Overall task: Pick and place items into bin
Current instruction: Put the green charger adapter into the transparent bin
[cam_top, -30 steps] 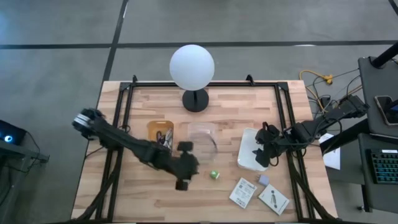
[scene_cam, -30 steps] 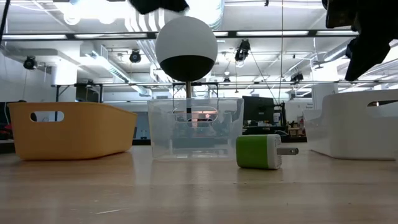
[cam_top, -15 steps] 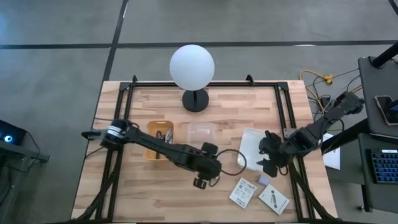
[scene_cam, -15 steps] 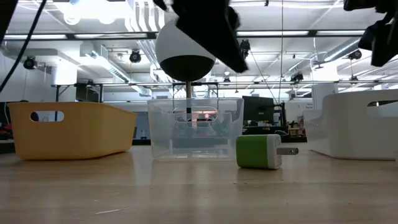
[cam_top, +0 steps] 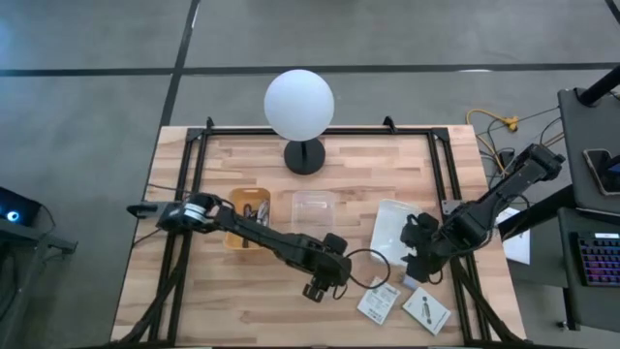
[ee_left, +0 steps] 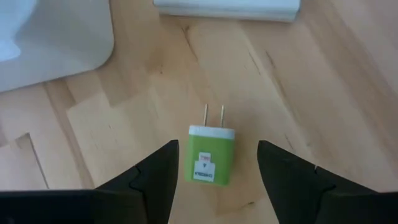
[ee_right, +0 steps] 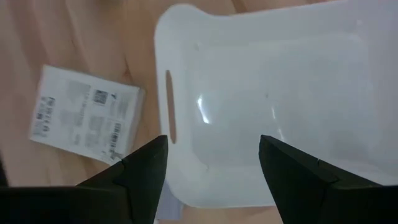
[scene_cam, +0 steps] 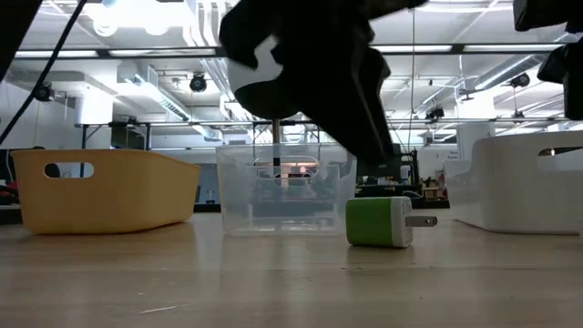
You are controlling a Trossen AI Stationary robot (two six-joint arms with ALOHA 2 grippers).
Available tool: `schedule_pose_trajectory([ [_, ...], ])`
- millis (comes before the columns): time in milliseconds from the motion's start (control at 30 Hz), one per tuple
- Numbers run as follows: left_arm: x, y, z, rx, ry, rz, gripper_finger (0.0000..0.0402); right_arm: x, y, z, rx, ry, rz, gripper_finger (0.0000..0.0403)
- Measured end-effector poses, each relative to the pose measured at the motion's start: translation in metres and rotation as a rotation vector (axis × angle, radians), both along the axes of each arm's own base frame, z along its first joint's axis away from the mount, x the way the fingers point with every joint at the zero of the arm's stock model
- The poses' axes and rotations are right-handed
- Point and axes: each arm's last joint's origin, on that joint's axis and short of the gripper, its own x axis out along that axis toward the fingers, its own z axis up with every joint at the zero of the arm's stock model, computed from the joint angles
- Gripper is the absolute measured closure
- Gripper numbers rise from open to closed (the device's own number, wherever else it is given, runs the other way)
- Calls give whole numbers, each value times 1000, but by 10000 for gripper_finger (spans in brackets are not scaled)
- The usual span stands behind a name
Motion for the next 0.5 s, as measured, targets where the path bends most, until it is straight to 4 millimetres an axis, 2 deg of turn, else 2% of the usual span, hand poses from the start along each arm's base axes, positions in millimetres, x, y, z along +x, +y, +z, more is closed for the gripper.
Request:
schedule_pose_trajectory([
  [167,3,3,-6,-3,9,12,201,4,4,-9,-18,54,14,165],
  [333,6,6,-21,1,46,20,201,7,6,-13,-25,73,5,165],
  [500,7,7,-22,-15,51,15,201,8,7,-12,-20,68,2,165],
])
